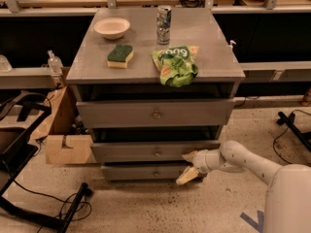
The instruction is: Close middle drawer
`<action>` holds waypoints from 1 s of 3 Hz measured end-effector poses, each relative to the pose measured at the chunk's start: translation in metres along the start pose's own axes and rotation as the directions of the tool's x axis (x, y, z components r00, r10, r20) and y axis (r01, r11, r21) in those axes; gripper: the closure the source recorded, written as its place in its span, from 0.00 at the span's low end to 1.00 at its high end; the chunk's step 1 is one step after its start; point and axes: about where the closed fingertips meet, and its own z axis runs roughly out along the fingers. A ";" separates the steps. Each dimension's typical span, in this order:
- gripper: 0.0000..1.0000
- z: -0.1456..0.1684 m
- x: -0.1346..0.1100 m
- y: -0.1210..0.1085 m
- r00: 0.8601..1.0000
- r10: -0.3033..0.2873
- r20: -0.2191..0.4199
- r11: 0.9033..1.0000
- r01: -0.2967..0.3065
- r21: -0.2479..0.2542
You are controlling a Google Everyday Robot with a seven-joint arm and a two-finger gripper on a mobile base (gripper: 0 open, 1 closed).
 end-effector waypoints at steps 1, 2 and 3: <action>0.25 0.002 0.000 0.001 1.000 0.000 0.001 1.000 0.000 -0.004; 0.49 0.005 -0.001 0.003 1.000 0.000 0.001 1.000 0.000 -0.009; 0.72 0.010 -0.003 -0.007 1.000 -0.005 0.013 1.000 0.005 -0.007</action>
Offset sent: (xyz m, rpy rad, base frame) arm -0.0006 0.0021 -0.0010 0.0015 0.0019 0.0026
